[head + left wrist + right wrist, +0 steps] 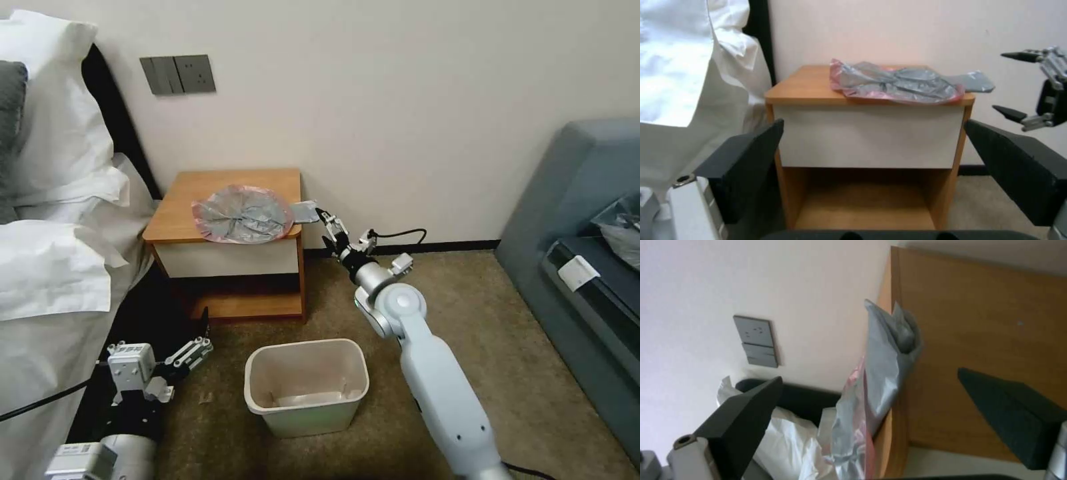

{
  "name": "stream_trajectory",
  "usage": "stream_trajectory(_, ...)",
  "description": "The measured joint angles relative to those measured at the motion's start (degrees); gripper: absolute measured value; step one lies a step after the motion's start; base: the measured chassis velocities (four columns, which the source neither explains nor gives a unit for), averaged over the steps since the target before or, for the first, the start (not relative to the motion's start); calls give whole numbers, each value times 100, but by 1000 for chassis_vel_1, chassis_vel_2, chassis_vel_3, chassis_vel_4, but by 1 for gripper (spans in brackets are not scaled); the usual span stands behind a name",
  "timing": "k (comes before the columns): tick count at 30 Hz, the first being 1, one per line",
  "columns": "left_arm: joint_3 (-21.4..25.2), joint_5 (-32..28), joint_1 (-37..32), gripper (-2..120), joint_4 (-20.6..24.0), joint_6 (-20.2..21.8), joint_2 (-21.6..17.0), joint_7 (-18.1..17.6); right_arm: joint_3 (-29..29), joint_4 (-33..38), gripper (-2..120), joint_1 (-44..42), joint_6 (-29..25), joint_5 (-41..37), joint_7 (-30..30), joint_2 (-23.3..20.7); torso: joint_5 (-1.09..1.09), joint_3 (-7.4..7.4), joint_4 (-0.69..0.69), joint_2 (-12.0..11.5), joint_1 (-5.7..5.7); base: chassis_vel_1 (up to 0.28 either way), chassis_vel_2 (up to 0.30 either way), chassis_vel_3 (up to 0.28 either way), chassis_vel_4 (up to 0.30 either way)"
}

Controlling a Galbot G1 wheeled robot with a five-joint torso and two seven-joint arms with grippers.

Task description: Pick up the garbage bag from the table and place it over the trash can.

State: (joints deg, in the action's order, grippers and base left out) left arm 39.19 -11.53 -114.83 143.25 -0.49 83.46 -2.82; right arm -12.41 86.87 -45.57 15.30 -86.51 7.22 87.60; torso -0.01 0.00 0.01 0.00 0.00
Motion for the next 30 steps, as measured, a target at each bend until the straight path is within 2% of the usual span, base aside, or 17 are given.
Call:
stream_trajectory(6,9,18,-84,100,0,-11,-53,19,26,-693,100,410,48,177,-191,219,0,0,-1,0,0,0,0,0,0)
stream_trajectory(10,8,23,-116,100,0,-11,-26,24,10,-900,98,508,43,245,-258,326,0,0,-1,0,0,0,0,0,0)
stream_trajectory(13,-1,57,-161,100,0,-27,21,32,-19,-1082,87,598,15,323,-337,419,0,0,0,0,0,0,0,0,0)
stream_trajectory(15,-2,59,-164,100,0,-29,25,34,-20,-1089,85,603,12,326,-341,423,0,0,0,0,0,0,0,0,0)
stream_trajectory(18,-6,68,-175,100,0,-43,34,61,-17,-1104,67,612,2,341,-367,429,0,0,-1,0,0,0,0,0,0)
stream_trajectory(20,-6,69,-177,100,0,-45,34,66,-14,-1109,64,615,-2,343,-368,427,0,0,-1,0,0,0,0,0,0)
stream_trajectory(22,-8,71,-177,100,0,-56,32,70,-13,-1118,53,623,-15,347,-368,428,0,0,-1,0,0,0,0,0,0)
stream_trajectory(23,-8,71,-177,100,0,-56,32,70,-13,-1118,53,623,-15,347,-368,428,0,0,-1,0,0,0,0,0,0)
stream_trajectory(26,-16,75,-172,100,0,-84,30,80,-31,-1119,39,627,-32,350,-368,427,1,0,-1,0,0,0,0,0,0)
stream_trajectory(27,-16,75,-172,100,0,-84,30,80,-31,-1119,39,627,-32,350,-368,427,1,0,-1,0,0,0,0,0,0)
stream_trajectory(30,-24,88,-160,100,0,-102,33,95,-37,-1113,25,628,-42,350,-358,398,1,0,-1,0,0,0,0,0,0)
